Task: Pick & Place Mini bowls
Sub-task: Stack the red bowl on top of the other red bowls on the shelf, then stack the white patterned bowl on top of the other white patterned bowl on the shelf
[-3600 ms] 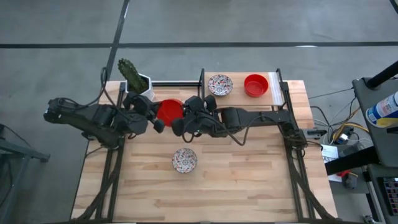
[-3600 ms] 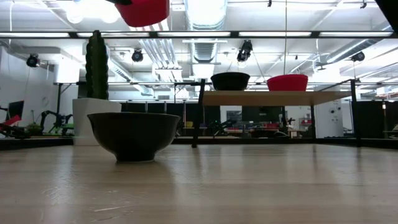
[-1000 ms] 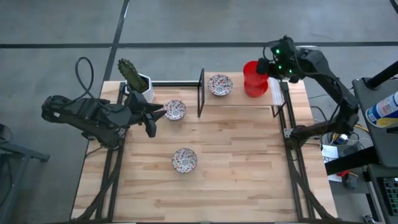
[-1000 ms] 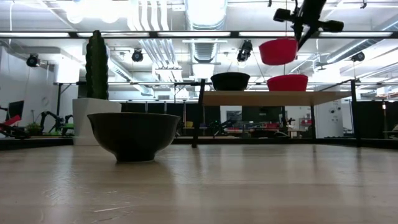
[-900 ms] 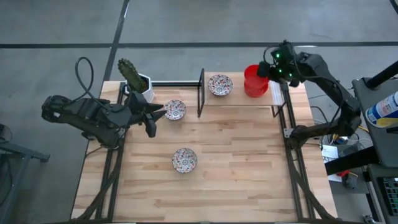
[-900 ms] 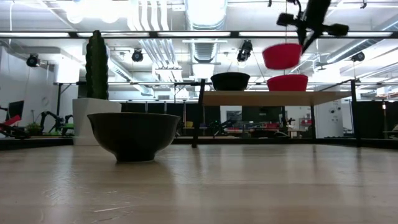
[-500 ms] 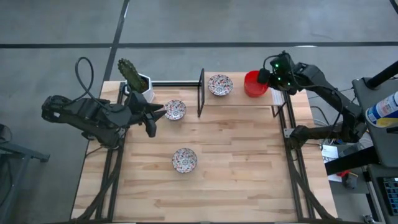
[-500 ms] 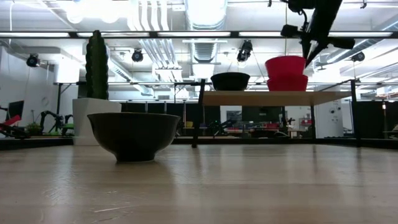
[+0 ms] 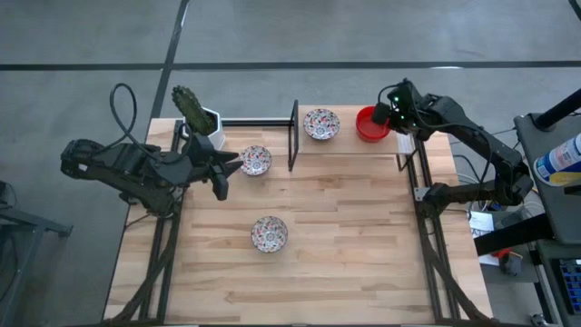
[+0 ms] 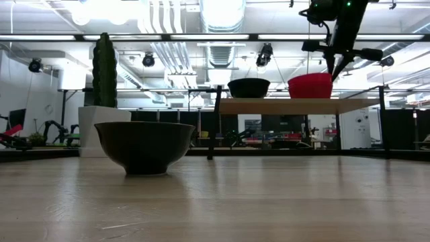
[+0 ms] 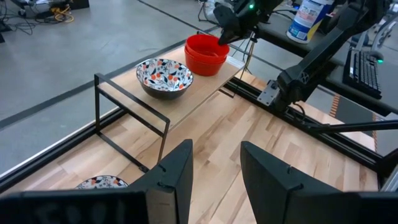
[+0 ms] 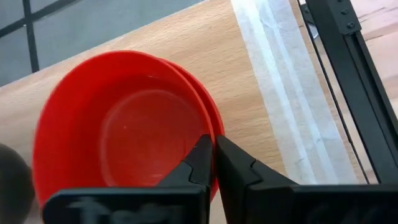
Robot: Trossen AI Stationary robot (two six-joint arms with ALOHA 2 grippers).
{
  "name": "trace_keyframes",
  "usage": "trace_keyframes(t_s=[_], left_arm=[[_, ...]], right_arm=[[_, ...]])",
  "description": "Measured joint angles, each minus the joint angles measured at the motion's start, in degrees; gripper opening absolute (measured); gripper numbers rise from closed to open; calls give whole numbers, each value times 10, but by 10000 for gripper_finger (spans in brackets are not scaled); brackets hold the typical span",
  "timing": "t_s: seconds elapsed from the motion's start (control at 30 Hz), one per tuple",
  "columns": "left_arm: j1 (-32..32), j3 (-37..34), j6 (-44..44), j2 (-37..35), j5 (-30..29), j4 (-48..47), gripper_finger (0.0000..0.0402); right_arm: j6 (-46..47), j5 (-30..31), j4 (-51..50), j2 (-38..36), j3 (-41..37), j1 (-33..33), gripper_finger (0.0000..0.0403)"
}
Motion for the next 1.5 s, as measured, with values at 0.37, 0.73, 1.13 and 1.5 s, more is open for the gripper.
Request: trace_keyframes(t_s=[0.37, 0.73, 1.13, 1.5], left_arm=[[0, 0, -1, 2, 12, -4, 128], [0, -61, -31, 2, 65, -20, 128], [1, -212, -174, 5, 142, 0, 128], [3, -390, -268, 6, 260, 224, 128]], right_arm=[[-15, -11, 8, -5, 11, 4, 115], [-76, -11, 12, -17, 85, 50, 149], [-94, 4, 68, -18, 154, 196, 141], [-107, 18, 245, -17, 160, 309, 135]])
